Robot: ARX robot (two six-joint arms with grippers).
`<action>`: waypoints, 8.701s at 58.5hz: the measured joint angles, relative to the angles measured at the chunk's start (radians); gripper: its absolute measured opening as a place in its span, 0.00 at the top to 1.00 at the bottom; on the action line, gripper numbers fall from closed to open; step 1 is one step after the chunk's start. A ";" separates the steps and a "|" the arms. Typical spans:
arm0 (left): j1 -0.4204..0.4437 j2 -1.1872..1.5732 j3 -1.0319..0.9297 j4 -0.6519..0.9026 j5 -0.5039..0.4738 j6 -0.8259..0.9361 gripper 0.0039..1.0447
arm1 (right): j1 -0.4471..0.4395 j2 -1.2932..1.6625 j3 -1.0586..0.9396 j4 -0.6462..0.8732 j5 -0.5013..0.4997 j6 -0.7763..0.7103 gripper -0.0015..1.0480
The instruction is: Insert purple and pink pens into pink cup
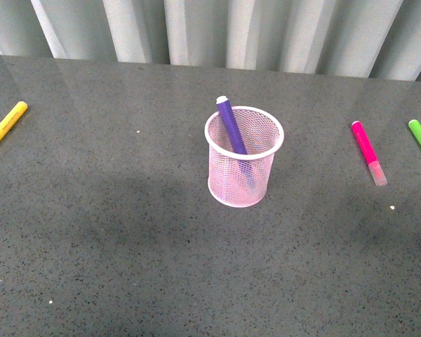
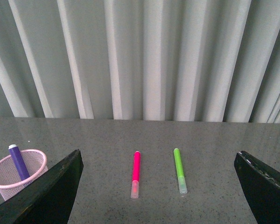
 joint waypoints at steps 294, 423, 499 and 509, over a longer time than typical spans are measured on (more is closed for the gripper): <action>0.000 -0.243 0.000 -0.249 0.002 0.003 0.06 | 0.600 2.002 0.775 1.131 0.229 -0.081 0.89; 0.000 -0.243 0.000 -0.249 0.002 0.003 0.06 | 0.326 0.932 0.382 0.186 0.406 0.151 0.07; 0.000 -0.243 0.000 -0.249 0.002 0.003 0.06 | 0.003 0.289 0.000 0.294 0.001 0.000 0.97; 0.000 -0.243 0.000 -0.249 0.002 0.003 0.06 | 0.003 0.238 0.000 0.245 0.001 0.000 0.97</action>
